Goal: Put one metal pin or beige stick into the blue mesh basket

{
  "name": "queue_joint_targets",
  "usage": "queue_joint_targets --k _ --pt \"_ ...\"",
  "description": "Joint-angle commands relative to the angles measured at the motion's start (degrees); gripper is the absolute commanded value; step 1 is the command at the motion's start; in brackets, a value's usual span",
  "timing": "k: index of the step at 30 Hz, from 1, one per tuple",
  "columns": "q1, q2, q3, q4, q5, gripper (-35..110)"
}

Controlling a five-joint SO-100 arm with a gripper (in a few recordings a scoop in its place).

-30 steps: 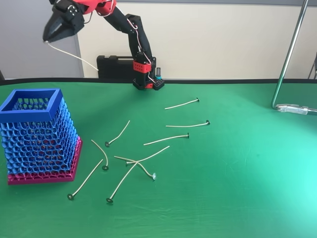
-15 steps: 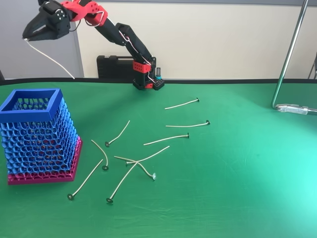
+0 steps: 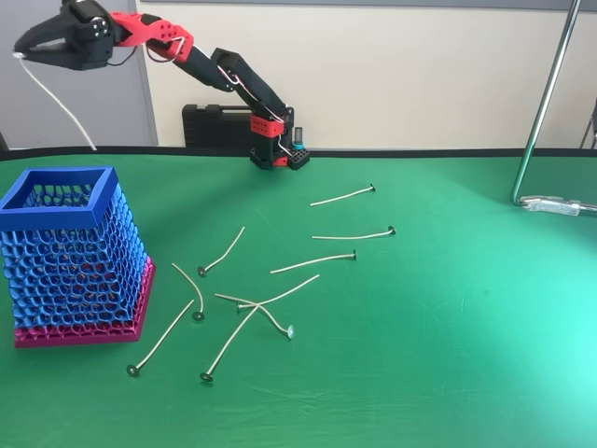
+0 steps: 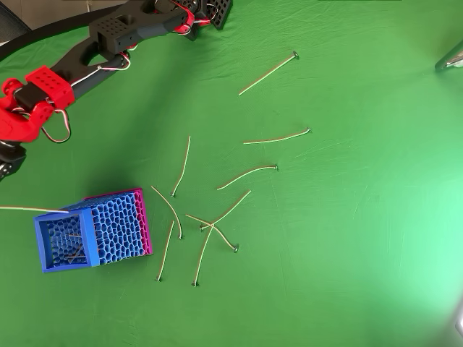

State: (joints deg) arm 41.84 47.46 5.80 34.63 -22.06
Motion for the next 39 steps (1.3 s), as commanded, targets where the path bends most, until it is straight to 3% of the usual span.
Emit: queue_joint_targets --k 1,15,39 --pt "1.85 1.58 0.79 -3.43 -1.32 1" --pt "-0.26 -5.10 -4.13 -7.29 -6.50 0" --pt "-0.97 -5.54 -5.45 -13.01 -6.68 0"
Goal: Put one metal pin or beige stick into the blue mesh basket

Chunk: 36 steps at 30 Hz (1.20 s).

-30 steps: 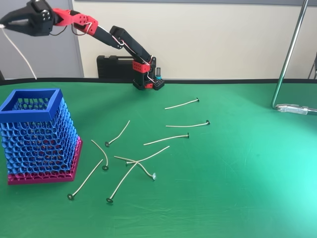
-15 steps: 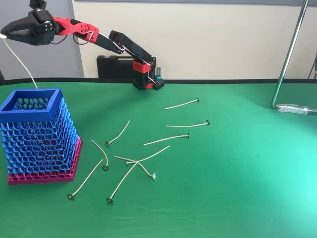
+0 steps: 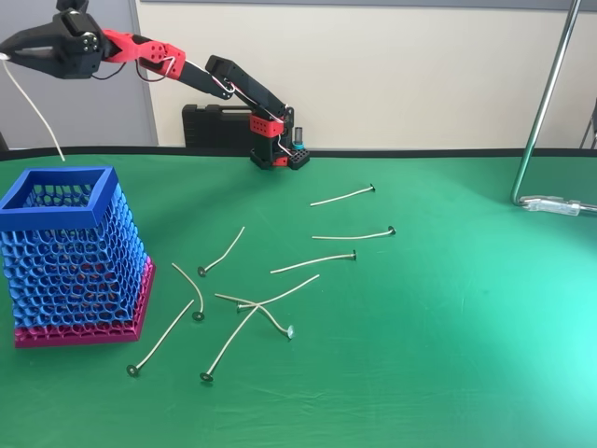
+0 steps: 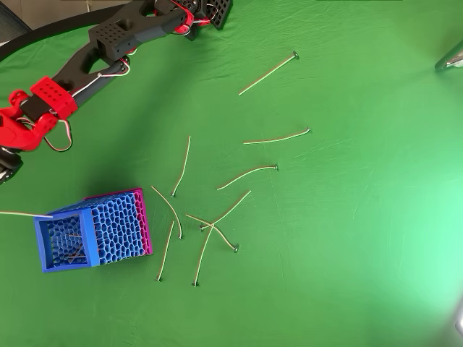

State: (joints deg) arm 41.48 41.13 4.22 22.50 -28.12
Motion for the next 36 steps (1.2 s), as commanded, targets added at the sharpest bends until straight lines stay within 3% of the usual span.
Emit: queue_joint_targets --k 1,17,36 --pt "-0.79 0.26 -4.48 -0.97 -0.79 0" --pt "-4.92 -6.06 -6.06 -3.43 -2.90 0" --pt "-9.23 -3.43 14.94 -8.17 1.93 3"
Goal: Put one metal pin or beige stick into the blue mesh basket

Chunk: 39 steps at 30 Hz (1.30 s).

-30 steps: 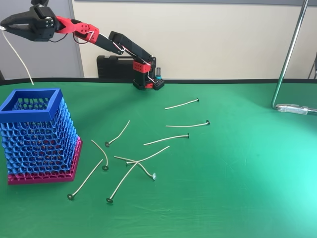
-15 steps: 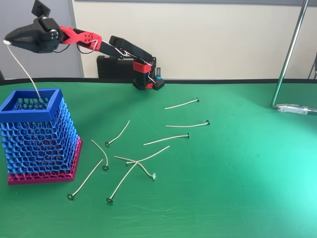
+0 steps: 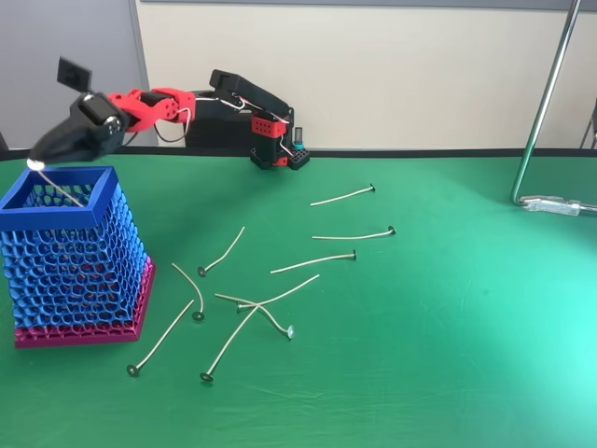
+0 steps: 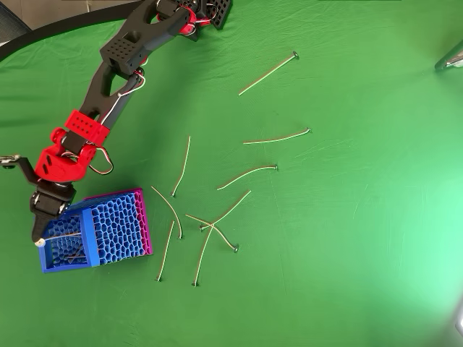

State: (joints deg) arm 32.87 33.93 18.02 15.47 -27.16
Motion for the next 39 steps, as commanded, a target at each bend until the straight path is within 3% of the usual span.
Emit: queue_joint_targets --k 1,24,33,39 --pt "-0.62 3.87 1.67 -1.14 1.67 5" --pt "0.62 3.96 -3.25 3.69 8.70 30" --pt "1.05 5.89 -8.26 12.13 12.39 29" --pt "1.41 8.53 -15.12 21.09 14.94 13"
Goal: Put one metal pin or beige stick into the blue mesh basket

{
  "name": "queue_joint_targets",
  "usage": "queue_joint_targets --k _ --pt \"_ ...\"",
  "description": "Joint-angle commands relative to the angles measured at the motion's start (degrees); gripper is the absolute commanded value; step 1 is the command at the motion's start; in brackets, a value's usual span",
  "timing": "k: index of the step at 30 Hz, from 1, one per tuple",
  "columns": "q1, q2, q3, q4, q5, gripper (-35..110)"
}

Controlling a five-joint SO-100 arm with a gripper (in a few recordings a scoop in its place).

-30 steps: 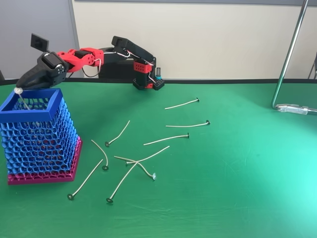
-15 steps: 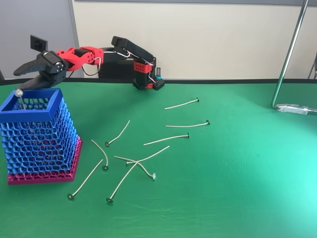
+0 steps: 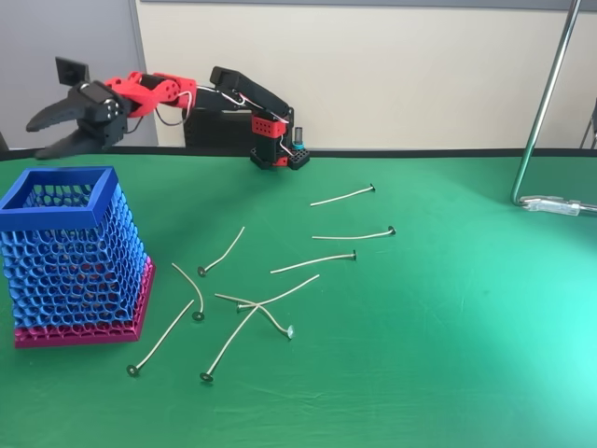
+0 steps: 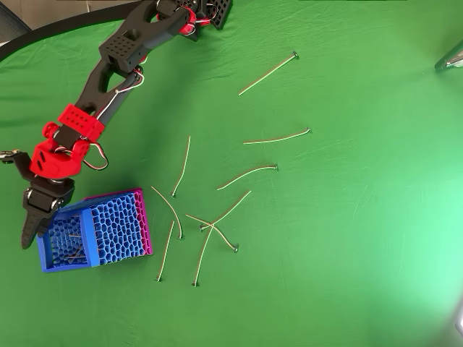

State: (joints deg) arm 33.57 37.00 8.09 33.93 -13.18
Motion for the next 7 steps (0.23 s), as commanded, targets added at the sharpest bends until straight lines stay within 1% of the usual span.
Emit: queue_joint_targets --k 1,3,7 --pt "0.70 6.24 -6.77 4.83 1.14 7" --pt "0.62 8.79 -8.88 9.58 2.37 0" --pt "-0.53 19.78 -4.92 21.36 6.24 0"
